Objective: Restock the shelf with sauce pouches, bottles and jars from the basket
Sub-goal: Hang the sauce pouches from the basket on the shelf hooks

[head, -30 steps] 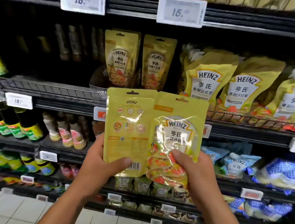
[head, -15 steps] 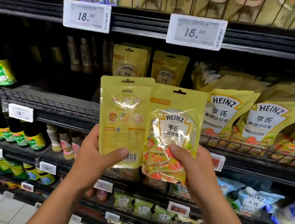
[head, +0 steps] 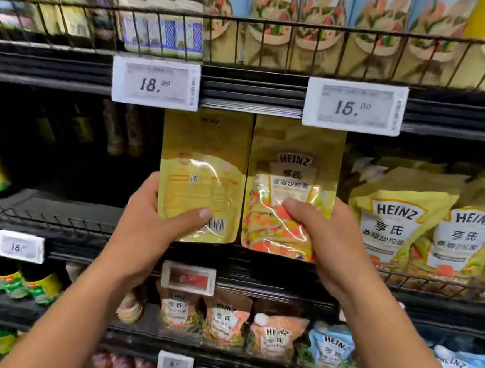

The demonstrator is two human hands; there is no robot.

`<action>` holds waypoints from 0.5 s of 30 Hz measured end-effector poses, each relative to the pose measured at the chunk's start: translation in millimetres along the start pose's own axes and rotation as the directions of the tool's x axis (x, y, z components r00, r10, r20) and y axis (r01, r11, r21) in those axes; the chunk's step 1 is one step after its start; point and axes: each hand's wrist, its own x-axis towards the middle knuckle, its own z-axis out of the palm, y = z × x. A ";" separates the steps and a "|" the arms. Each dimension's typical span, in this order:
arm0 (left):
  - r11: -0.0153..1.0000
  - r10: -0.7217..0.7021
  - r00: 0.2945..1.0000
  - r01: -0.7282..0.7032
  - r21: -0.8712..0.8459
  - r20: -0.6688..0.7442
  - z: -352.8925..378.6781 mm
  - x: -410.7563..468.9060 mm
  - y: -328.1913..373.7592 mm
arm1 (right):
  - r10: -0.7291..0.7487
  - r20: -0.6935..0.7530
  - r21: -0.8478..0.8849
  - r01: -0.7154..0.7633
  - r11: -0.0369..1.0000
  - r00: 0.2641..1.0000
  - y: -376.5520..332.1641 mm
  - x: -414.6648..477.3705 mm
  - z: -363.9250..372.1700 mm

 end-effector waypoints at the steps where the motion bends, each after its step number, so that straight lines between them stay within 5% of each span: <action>1: 1.000 -0.002 1.000 0.002 0.000 0.006 -4.4 9.0 1.7 | 0.004 -0.038 -0.006 -0.004 1.000 0.999 -3.3 8.7 3.1; 6: 0.995 -0.084 0.996 0.083 -0.048 -0.008 -17.0 48.1 0.0 | 0.109 -0.288 0.096 -0.085 0.992 0.951 -6.8 55.8 10.7; 11: 0.985 -0.171 0.985 0.172 -0.025 0.035 -23.3 66.0 -4.9 | 0.083 -0.185 0.001 -0.084 0.996 0.979 3.1 87.4 15.2; 15: 0.974 -0.224 0.973 0.225 -0.010 0.048 -24.0 72.4 -9.8 | 0.037 -0.205 -0.250 -0.088 0.964 0.978 10.9 101.7 11.9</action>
